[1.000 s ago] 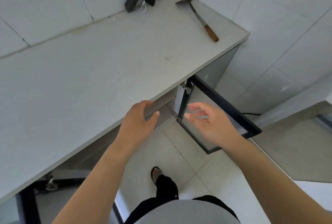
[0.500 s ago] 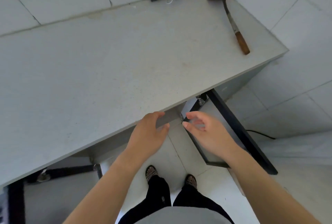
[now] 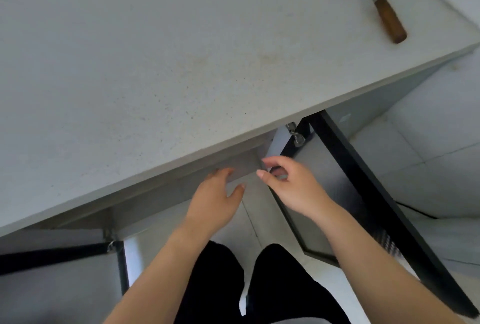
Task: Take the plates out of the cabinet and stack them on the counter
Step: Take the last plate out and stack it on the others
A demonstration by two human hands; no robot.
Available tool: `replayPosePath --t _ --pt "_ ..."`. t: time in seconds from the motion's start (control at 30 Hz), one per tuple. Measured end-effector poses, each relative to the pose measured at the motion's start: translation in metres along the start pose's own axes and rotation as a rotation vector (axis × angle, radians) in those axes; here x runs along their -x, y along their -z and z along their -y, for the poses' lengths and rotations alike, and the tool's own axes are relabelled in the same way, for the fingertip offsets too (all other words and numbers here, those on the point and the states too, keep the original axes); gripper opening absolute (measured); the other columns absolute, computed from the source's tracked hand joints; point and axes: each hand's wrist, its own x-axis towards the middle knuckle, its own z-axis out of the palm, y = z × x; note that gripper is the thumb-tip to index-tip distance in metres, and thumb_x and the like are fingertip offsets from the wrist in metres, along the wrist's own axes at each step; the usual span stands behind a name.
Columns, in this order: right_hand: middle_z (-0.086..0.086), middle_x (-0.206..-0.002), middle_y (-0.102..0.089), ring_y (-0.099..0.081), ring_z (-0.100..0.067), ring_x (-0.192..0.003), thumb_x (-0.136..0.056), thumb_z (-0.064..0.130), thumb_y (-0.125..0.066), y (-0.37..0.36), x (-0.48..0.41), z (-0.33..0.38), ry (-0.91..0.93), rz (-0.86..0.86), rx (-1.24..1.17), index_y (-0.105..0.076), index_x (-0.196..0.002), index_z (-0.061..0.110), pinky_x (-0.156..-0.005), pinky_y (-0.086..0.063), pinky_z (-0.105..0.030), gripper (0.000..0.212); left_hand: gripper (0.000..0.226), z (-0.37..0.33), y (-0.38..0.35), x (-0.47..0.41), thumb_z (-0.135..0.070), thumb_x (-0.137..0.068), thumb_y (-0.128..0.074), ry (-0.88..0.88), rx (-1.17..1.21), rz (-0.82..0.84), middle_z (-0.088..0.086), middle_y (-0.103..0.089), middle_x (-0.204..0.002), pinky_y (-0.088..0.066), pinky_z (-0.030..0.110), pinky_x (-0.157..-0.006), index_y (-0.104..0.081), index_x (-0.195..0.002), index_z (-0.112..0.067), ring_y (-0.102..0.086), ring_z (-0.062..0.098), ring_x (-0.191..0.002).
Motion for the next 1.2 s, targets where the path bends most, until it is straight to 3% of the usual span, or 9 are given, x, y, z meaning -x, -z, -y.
replayPosePath --t 0.13,0.37,0.53,0.63,0.77,0.83,0.97,1.2 --pt "0.012 -0.113 -0.060 -0.057 -0.008 -0.102 -0.085 0.042 -0.060 -0.032 -0.052 -0.044 0.038 -0.043 -0.014 -0.058 -0.117 0.027 -0.091 -0.046 -0.027 0.035 0.042 0.044 -0.034 -0.053 -0.028 -0.087 -0.057 -0.022 -0.047 -0.078 0.005 -0.054 -0.129 -0.038 0.024 -0.090 -0.051 -0.128 -0.019 -0.052 0.020 -0.118" --pt "0.013 -0.106 -0.062 -0.058 -0.002 -0.099 -0.086 0.042 -0.060 -0.087 -0.136 -0.123 0.146 -0.079 -0.034 -0.060 -0.115 0.027 -0.076 -0.042 -0.011 0.033 0.044 0.136 -0.096 -0.140 -0.027 -0.088 -0.057 -0.037 -0.135 -0.220 0.008 -0.050 -0.134 -0.040 0.029 -0.098 -0.049 -0.131 -0.018 -0.052 0.025 -0.119" --pt "0.008 -0.109 -0.063 -0.058 -0.007 -0.100 -0.085 0.041 -0.061 -0.119 -0.194 -0.164 0.245 -0.099 -0.016 -0.059 -0.117 0.024 -0.077 -0.040 -0.018 0.036 0.044 0.197 -0.131 -0.193 -0.032 -0.086 -0.056 0.012 -0.324 -0.291 0.011 -0.049 -0.131 -0.045 0.039 -0.096 -0.051 -0.128 -0.017 -0.052 0.032 -0.115" --pt "0.003 -0.115 -0.063 -0.058 -0.010 -0.098 -0.085 0.040 -0.061 -0.129 -0.218 -0.170 0.294 -0.078 0.014 -0.058 -0.118 0.022 -0.081 -0.040 -0.021 0.038 0.052 0.223 -0.132 -0.212 -0.045 -0.084 -0.049 0.021 -0.427 -0.293 0.009 -0.045 -0.138 -0.042 0.043 -0.101 -0.050 -0.128 -0.018 -0.044 0.032 -0.125" --pt "0.000 -0.121 -0.061 -0.053 -0.009 -0.097 -0.088 0.039 -0.059 -0.129 -0.231 -0.161 0.332 -0.095 0.153 -0.057 -0.120 0.018 -0.077 -0.035 -0.018 0.039 0.066 0.232 -0.121 -0.216 -0.052 -0.086 -0.052 0.107 -0.465 -0.306 0.000 -0.023 -0.155 -0.030 0.049 -0.110 -0.032 -0.143 -0.025 -0.024 0.025 -0.141" --pt "-0.001 -0.125 -0.059 -0.055 -0.015 -0.106 -0.088 0.038 -0.058 -0.128 -0.238 -0.153 0.377 -0.117 0.229 -0.056 -0.122 0.016 -0.079 -0.035 -0.019 0.040 0.068 0.234 -0.117 -0.221 -0.055 -0.087 -0.047 0.104 -0.497 -0.261 -0.001 -0.017 -0.157 -0.027 0.050 -0.112 -0.026 -0.145 -0.026 -0.019 0.025 -0.143" --pt "-0.009 -0.126 -0.057 -0.053 -0.025 -0.116 -0.089 0.032 -0.059 -0.134 -0.264 -0.140 0.522 -0.156 0.371 -0.057 -0.122 0.011 -0.091 -0.042 -0.029 0.039 0.072 0.247 -0.117 -0.230 -0.061 -0.086 -0.040 0.076 -0.520 -0.180 0.002 -0.014 -0.158 -0.024 0.047 -0.114 -0.022 -0.147 -0.026 -0.016 0.027 -0.143" --pt "-0.011 -0.129 -0.055 -0.049 -0.029 -0.120 -0.087 0.027 -0.060 -0.156 -0.311 -0.134 0.661 -0.181 0.609 -0.059 -0.120 0.009 -0.098 -0.040 -0.030 0.039 0.082 0.251 -0.118 -0.233 -0.069 -0.082 -0.038 0.075 -0.550 -0.181 0.002 -0.011 -0.158 -0.024 0.045 -0.114 -0.016 -0.148 -0.026 -0.015 0.028 -0.144"
